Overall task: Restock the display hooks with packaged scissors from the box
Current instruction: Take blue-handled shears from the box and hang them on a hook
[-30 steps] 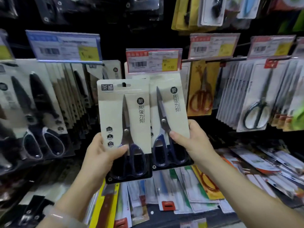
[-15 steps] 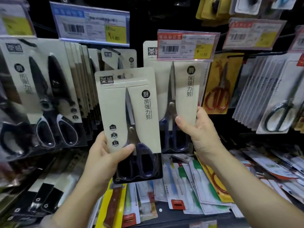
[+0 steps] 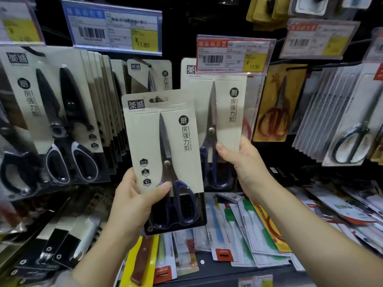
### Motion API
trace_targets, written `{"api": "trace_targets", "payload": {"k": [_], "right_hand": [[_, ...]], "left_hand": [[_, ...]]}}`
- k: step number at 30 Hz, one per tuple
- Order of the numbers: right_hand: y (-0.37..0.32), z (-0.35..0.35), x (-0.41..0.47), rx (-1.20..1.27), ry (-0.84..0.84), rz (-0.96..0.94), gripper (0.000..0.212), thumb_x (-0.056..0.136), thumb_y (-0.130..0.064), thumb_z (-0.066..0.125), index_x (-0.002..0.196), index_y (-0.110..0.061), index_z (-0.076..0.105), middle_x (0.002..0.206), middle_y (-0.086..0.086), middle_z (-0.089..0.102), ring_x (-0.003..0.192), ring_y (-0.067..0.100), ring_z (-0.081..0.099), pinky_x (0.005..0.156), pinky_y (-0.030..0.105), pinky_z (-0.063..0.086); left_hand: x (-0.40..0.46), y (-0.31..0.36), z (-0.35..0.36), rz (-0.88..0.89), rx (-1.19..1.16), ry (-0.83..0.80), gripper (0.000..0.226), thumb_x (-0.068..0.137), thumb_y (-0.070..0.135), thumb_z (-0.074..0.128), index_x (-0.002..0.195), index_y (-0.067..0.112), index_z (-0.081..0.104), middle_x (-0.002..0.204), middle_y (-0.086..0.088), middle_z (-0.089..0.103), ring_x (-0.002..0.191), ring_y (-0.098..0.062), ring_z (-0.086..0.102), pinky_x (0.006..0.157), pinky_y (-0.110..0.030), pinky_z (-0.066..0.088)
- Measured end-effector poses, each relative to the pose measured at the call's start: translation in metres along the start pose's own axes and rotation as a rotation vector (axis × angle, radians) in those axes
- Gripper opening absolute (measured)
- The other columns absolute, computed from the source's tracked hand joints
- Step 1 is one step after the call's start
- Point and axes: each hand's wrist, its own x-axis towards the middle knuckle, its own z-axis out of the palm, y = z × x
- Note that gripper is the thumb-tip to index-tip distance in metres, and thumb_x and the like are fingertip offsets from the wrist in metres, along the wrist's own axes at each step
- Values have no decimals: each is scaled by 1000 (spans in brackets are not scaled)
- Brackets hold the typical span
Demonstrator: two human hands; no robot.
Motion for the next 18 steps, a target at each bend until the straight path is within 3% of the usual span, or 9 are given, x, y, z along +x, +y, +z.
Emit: {"api": "trace_targets", "payload": {"k": [3, 6, 9, 11, 18], "right_hand": [[3, -2, 18, -55, 3, 70, 39, 86, -11, 64, 123, -5, 52, 117, 9, 65, 113, 21, 59, 97, 28, 45], [5, -5, 31, -120, -27, 112, 50, 85, -16, 66, 131, -8, 49, 122, 6, 63, 117, 20, 57, 107, 36, 39], [5, -5, 38, -166, -24, 131, 63, 83, -24, 68, 138, -10, 40, 129, 5, 58, 121, 20, 52, 111, 38, 34], [4, -5, 39, -168, -21, 149, 69, 83, -26, 69, 140, -10, 35, 131, 5, 56, 123, 20, 50, 112, 38, 33], [8, -6, 32, -123, -52, 125, 57, 81, -29, 68, 131, -11, 48, 121, 2, 63, 116, 17, 56, 107, 34, 39]], "left_hand": [[-1, -2, 1, -19, 3, 14, 41, 75, -10, 67, 106, 14, 57, 103, -11, 72, 96, -28, 69, 85, -41, 53], [-3, -4, 4, -41, 16, 19, 39, 76, -11, 65, 106, 13, 56, 103, -12, 71, 95, -28, 69, 82, -40, 54], [-5, -8, 10, -62, 23, 20, 40, 76, -12, 65, 109, 9, 55, 104, -13, 71, 96, -29, 69, 87, -46, 53], [-6, -10, 14, -64, 31, 18, 39, 76, -12, 65, 105, 11, 56, 102, -11, 72, 94, -27, 69, 84, -42, 54], [-6, -14, 16, -49, 39, -2, 38, 76, -12, 65, 102, 15, 57, 91, -4, 74, 83, -17, 72, 65, -24, 55]]}}
